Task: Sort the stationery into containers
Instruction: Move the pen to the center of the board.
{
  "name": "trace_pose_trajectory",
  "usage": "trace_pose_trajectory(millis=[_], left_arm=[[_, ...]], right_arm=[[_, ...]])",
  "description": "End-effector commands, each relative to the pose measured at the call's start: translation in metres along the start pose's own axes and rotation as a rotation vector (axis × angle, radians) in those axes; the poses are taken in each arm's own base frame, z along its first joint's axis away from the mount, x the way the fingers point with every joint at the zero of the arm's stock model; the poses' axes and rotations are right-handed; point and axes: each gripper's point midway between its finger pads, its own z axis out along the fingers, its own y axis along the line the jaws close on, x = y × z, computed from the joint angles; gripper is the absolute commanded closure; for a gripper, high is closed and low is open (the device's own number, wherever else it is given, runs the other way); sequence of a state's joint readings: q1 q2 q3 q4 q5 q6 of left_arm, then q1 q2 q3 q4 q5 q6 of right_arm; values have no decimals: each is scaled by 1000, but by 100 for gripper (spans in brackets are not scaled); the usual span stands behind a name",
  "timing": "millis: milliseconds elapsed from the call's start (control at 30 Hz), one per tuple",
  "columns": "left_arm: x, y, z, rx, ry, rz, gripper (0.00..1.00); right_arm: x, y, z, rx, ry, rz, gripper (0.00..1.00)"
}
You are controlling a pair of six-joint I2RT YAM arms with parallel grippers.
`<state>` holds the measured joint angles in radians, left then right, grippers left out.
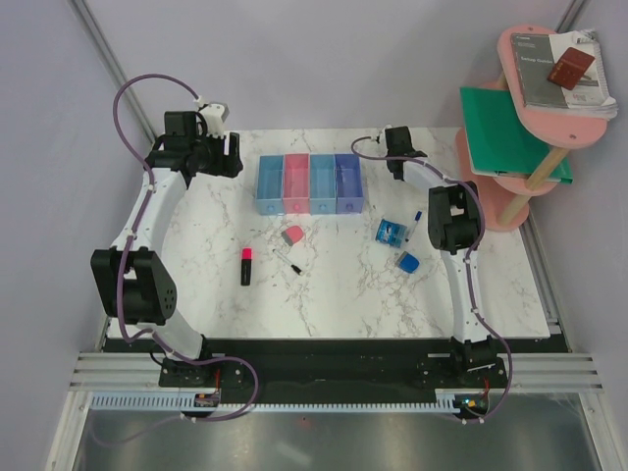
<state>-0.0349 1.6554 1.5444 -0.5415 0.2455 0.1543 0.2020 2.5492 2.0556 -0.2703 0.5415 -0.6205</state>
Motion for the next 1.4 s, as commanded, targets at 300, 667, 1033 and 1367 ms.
trace_pose_trajectory(millis=[300, 667, 1033, 1367], left_arm=[[-21, -2, -32, -16, -88, 40, 20], [-2, -4, -47, -33, -58, 46, 20], [1, -6, -64, -57, -77, 46, 20], [-3, -4, -76, -79, -100, 70, 20]], right_arm=[[-3, 93, -45, -299, -17, -32, 100], [-14, 94, -69, -301, -27, -3, 97], [-36, 43, -100, -300, -61, 142, 25], [-49, 65, -115, -488, -72, 329, 17]])
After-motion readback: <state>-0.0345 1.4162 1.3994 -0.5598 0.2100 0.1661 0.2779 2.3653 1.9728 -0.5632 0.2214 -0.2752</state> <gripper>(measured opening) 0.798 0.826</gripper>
